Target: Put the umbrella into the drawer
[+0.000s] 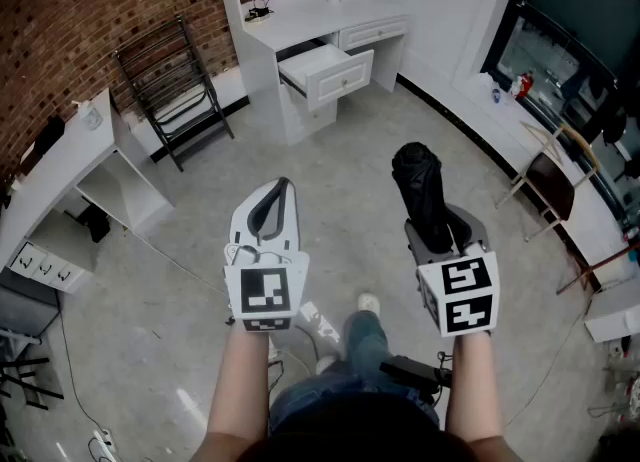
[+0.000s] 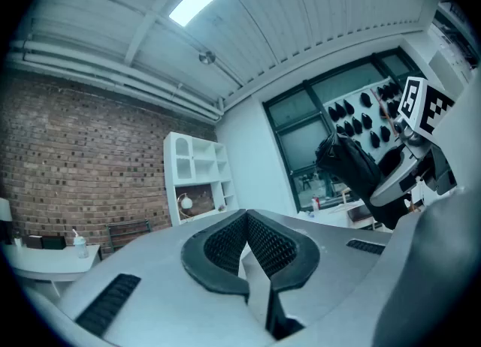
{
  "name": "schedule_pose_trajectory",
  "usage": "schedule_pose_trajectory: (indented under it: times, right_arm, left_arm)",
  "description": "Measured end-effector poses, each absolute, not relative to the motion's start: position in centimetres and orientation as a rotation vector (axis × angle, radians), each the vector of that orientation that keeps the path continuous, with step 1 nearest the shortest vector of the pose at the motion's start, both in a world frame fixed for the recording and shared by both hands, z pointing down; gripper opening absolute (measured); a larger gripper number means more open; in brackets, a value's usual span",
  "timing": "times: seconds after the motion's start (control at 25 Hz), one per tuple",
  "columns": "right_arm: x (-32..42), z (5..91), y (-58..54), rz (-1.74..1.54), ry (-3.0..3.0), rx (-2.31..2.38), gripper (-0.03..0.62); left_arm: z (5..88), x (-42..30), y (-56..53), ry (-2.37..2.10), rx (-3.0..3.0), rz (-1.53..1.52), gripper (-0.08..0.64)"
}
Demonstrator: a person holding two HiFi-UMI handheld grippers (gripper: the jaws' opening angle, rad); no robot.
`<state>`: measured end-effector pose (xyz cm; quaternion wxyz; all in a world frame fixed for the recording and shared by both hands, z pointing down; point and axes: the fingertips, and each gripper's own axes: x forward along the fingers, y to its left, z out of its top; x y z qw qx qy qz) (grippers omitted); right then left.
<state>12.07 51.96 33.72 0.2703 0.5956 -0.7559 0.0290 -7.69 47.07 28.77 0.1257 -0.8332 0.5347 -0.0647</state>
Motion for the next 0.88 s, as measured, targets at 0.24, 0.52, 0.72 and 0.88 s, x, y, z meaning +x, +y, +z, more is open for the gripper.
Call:
schedule_pose_trajectory:
  times: [0.24,0.52,0.72,0.88]
  right_arm:
    - [14.2,34.2,47.1,0.079,-2.051,1.582,0.232]
    - [19.0,33.3,35.3,0.086,-2.117,1.566,0.230]
    - [22.2,31.7,27.3,0.046,-2.161,1.533,0.232]
    - [23.7,31.7,23.2,0.042,-2.186,1.532,0.232]
  left_arm:
    - [28.9,-5.9,42.1,1.589,-2.412,-0.188,0.002]
    - [27.9,-1.9,31.9,1.676,-2.340,-0.185,0.002]
    - [27.0,0.3,25.0,1.748,-2.271,-0.200,0.002]
    - [26.9,0.9,21.5,1.783,-2.238,-0.216,0.002]
